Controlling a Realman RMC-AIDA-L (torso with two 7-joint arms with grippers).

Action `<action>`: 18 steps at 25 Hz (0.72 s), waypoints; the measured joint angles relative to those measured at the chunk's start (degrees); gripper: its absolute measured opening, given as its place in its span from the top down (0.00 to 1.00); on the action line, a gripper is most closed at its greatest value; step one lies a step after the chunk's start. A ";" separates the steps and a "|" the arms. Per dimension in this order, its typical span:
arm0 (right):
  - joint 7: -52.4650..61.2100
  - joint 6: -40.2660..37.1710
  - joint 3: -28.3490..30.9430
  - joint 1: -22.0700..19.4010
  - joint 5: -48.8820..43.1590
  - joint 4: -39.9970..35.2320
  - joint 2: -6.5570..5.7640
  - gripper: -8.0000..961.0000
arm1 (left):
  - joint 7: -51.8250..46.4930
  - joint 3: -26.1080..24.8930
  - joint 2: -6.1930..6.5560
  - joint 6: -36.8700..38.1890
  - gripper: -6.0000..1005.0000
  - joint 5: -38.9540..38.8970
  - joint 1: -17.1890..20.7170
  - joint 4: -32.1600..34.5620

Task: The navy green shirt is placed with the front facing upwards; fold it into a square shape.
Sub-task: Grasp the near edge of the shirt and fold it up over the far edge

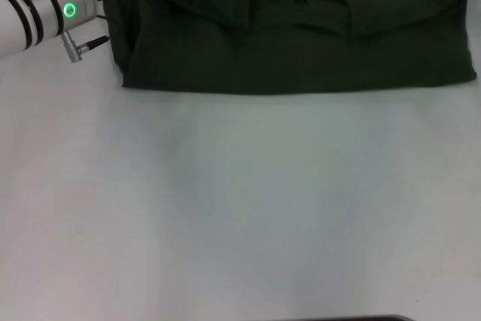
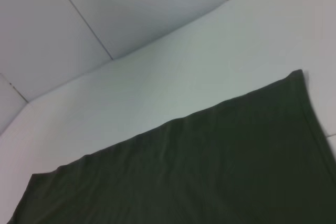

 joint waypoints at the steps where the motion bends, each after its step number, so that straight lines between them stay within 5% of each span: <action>1: -0.09 -0.85 -0.12 -0.72 0.39 -0.80 0.14 0.21 | 0.00 0.02 0.03 0.41 0.15 0.00 0.18 0.24; 10: 0.21 -11.00 0.00 -6.86 0.72 -3.67 -1.28 0.21 | -0.56 2.05 0.29 5.33 0.15 0.40 2.19 1.20; 18: 0.97 -18.62 0.10 -11.44 -0.58 -5.48 -4.90 0.22 | -1.92 7.64 0.43 12.81 0.15 0.55 5.71 4.69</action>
